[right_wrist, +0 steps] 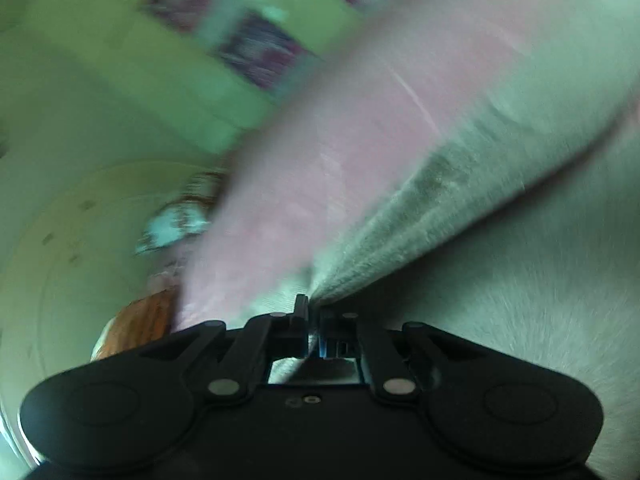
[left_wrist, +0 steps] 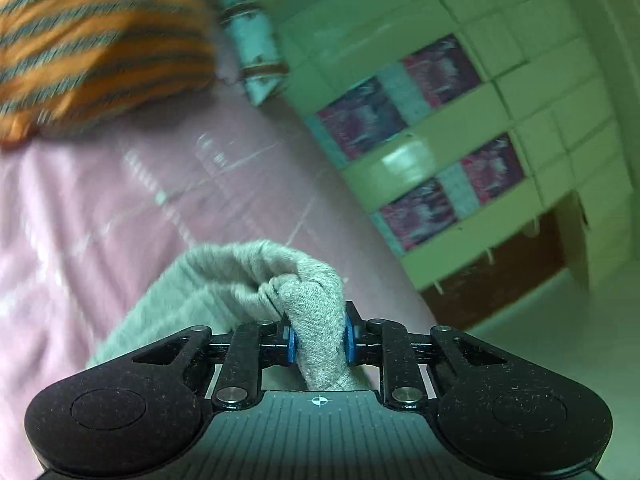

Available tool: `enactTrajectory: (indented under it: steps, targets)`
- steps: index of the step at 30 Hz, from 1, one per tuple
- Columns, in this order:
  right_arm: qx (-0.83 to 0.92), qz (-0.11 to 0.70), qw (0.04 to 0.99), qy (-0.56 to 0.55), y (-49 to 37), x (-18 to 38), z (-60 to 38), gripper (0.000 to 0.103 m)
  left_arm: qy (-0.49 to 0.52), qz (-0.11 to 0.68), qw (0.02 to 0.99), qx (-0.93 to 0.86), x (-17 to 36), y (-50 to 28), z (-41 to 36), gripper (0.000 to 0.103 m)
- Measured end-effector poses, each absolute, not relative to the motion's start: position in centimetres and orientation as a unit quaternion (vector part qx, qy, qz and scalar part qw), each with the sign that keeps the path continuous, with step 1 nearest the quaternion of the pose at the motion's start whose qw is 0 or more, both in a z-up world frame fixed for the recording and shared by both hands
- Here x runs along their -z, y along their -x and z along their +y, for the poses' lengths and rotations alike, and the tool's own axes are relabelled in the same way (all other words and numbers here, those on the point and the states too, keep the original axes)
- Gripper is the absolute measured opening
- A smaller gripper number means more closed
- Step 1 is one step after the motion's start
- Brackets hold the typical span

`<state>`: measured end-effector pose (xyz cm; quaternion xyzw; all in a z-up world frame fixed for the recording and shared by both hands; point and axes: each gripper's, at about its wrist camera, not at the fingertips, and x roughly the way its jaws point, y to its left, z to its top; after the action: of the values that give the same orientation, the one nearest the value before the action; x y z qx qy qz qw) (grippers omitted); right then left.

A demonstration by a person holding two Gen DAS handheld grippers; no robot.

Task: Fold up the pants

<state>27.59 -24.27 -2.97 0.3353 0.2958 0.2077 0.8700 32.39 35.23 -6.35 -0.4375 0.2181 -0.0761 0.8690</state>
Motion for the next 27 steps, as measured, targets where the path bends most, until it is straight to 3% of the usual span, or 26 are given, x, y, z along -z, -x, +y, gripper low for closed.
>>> enactTrajectory:
  steps: [2, 5, 6, 12, 15, 18, 22, 23, 27]
  targets:
    - [-0.226, 0.296, 0.874, -0.311, -24.9, 2.8, -24.4, 0.000, 0.408, 0.247, 0.876, 0.078, 7.0, -31.9, 35.4, 0.023]
    - [-0.211, 0.383, 0.856, -0.275, -23.9, 7.7, -23.2, 0.000, 0.375, 0.347, 0.859, 0.022, 12.0, -31.5, 35.6, 0.022]
    - [-0.201, 0.423, 0.839, -0.276, -24.0, 9.9, -22.9, 0.000, 0.394, 0.333, 0.856, 0.024, 12.9, -30.8, 35.9, 0.021]
    - [-0.181, 0.396, 0.850, -0.295, -23.2, 10.8, -23.8, 0.005, 0.417, 0.320, 0.850, 0.013, 13.1, -31.1, 35.4, 0.021]
    - [-0.178, 0.407, 0.846, -0.295, -24.0, 9.7, -22.8, 0.000, 0.403, 0.313, 0.860, 0.021, 11.2, -32.3, 35.7, 0.021]
    - [-0.214, 0.364, 0.862, -0.279, -22.1, 6.3, -22.3, 0.000, 0.402, 0.277, 0.872, 0.033, 8.9, -31.6, 37.1, 0.021]
    - [-0.213, 0.395, 0.861, -0.238, -21.7, 7.2, -22.4, 0.000, 0.372, 0.339, 0.864, 0.003, 11.1, -32.5, 37.6, 0.021]
    - [-0.204, 0.423, 0.849, -0.242, -22.2, 8.7, -22.3, 0.000, 0.382, 0.334, 0.862, 0.003, 11.8, -32.4, 37.8, 0.021]
    - [-0.200, 0.414, 0.846, -0.269, -22.4, 9.1, -22.6, 0.000, 0.391, 0.315, 0.865, 0.006, 11.7, -32.0, 37.9, 0.021]
